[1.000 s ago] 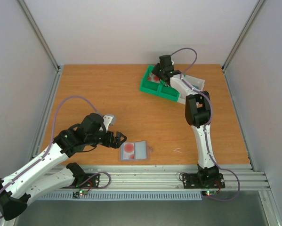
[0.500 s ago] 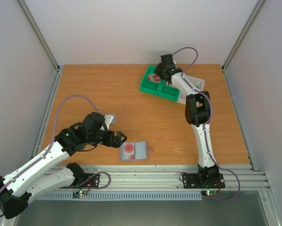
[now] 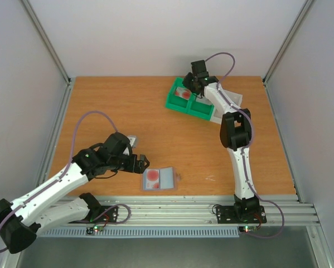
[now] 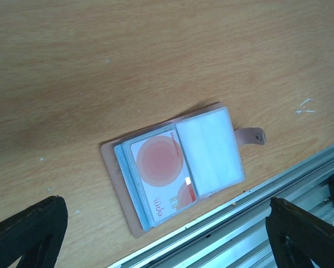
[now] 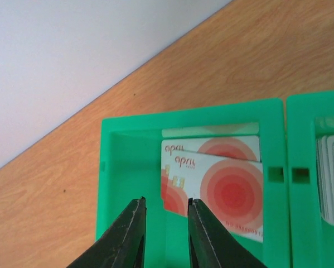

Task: Take the credit cards out of the card holder

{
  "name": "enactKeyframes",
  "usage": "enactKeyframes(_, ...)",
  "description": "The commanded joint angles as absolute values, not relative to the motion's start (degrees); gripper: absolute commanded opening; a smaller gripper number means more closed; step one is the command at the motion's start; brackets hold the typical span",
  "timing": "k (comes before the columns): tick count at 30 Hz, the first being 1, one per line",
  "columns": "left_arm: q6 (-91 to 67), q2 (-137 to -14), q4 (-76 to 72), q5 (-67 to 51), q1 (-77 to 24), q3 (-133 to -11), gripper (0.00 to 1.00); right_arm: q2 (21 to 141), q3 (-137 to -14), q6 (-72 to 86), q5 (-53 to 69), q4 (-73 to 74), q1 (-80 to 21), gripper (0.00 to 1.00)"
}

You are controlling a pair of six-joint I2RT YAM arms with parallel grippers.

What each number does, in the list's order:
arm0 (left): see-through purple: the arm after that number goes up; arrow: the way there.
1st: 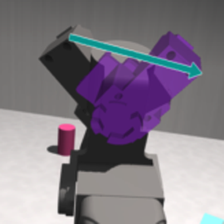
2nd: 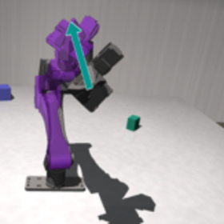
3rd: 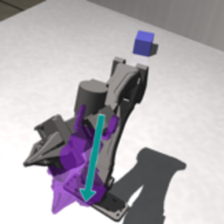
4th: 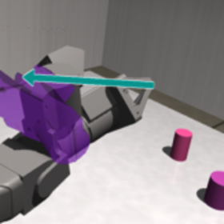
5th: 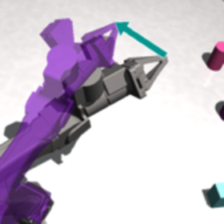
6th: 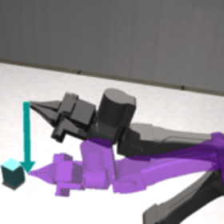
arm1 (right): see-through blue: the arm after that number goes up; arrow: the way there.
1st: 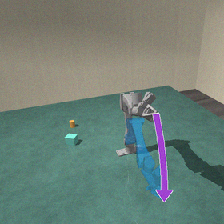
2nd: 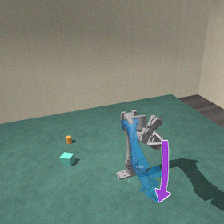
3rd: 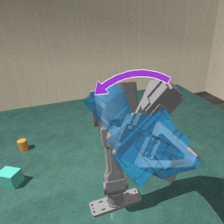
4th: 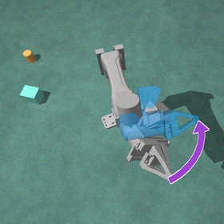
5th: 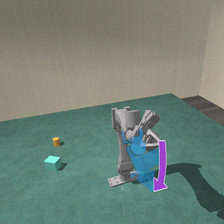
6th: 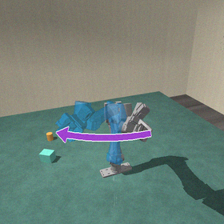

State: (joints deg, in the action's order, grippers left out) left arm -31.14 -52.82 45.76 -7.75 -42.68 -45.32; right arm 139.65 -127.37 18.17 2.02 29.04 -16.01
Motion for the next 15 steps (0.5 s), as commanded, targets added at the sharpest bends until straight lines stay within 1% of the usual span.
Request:
enactKeyframes(1,-34.0,-54.7,45.1,-6.9,-42.6,-44.9,0.96,133.3,-128.5,18.4,6.7,34.7,-15.6,0.24)
enactKeyframes(3,-34.7,-55.7,44.7,-7.8,-42.5,-44.6,0.94,131.7,-127.3,18.7,8.7,37.2,-15.7,0.24)
enactKeyframes(5,-35.5,-56.6,44.1,-8.4,-42.3,-44.2,0.9,128.5,-123.1,18.8,10.5,37.9,-15.8,0.25)
enactKeyframes(10,-37.7,-56.0,41.0,-11.6,-41.9,-42.8,0.85,117.8,-106.7,17.5,14.9,31.9,-16.2,0.25)
enactKeyframes(13,-38.8,-55.9,40.1,-12.7,-41.0,-41.9,0.84,111.7,-99.1,16.6,17.1,31.1,-16.3,0.26)
enactKeyframes(15,-39.4,-56.0,38.6,-15.7,-40.2,-40.9,0.83,107.4,-94.4,16.1,18.4,31.2,-16.6,0.26)
